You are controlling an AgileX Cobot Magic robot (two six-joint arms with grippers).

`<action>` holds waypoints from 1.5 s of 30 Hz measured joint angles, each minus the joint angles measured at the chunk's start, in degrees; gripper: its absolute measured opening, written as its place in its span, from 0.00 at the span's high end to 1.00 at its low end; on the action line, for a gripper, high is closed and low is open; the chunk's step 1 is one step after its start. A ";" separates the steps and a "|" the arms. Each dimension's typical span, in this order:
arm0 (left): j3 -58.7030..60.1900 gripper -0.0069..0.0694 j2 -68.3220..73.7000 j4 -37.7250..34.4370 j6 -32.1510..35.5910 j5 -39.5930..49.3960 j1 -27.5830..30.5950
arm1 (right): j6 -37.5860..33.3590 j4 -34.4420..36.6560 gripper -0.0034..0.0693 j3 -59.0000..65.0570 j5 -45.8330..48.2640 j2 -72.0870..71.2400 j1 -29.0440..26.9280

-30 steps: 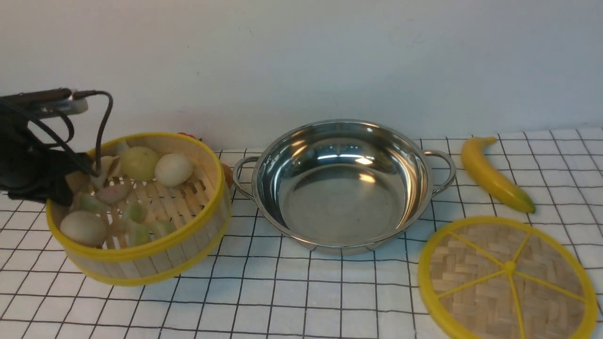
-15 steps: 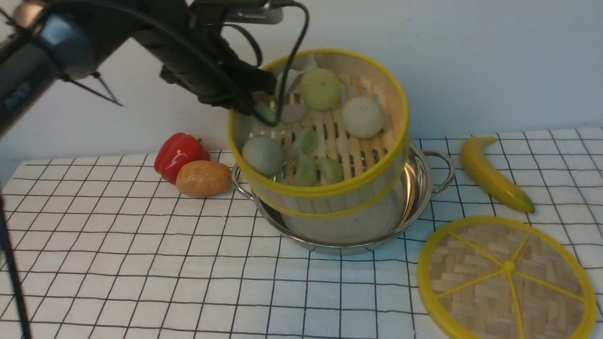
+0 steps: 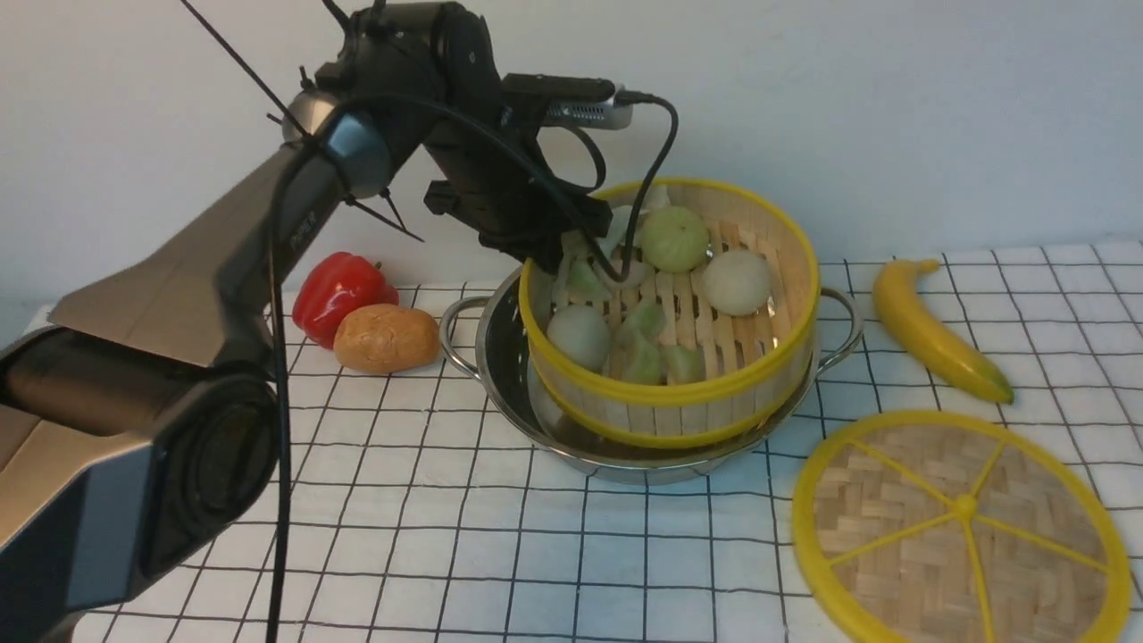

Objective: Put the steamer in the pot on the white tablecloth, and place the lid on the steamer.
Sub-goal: 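Place the bamboo steamer basket with dumplings into the steel pot with the left gripper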

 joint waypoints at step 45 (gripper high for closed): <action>-0.56 0.46 4.46 2.81 -1.40 -3.06 0.06 | 0.00 2.18 0.62 0.00 0.42 0.00 0.00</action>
